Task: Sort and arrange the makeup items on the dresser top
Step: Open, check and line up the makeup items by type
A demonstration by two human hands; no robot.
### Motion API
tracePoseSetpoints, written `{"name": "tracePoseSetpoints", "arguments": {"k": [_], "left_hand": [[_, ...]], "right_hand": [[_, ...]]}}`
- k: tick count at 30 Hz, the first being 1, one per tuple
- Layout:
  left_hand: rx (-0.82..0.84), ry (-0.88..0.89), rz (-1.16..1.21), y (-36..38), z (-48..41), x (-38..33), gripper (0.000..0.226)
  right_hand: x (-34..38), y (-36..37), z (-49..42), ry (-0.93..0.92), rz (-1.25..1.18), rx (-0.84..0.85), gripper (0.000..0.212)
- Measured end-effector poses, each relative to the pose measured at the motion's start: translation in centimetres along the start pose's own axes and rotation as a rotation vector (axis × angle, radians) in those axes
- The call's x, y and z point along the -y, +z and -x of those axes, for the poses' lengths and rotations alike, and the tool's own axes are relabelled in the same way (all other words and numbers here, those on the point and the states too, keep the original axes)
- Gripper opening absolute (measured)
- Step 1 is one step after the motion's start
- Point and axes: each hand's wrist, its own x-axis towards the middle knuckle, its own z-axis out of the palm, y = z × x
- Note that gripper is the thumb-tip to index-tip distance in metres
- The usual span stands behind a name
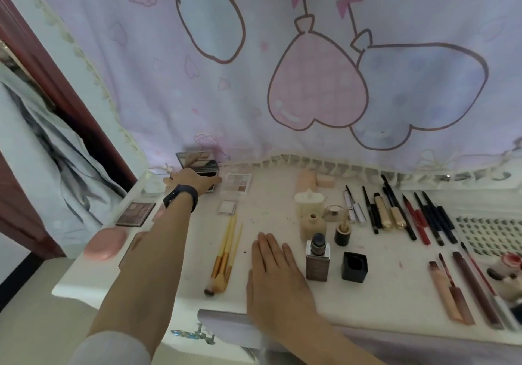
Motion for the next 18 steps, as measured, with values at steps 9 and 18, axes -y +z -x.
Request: {"name": "tracePoseSetpoints", "arguments": {"k": [9,18], "left_hand": [[-0.039,0.056,-0.021,1.5,-0.4,0.6,0.087],[-0.085,0.054,-0.005,1.7,-0.4,0.3,0.092]], "right_hand": [[0.2,-0.3,0.1,0.014,0.013,-0.04,0.068],[0.3,-0.6,0.4,0.039,-0.001,-0.084,0.06]]}}
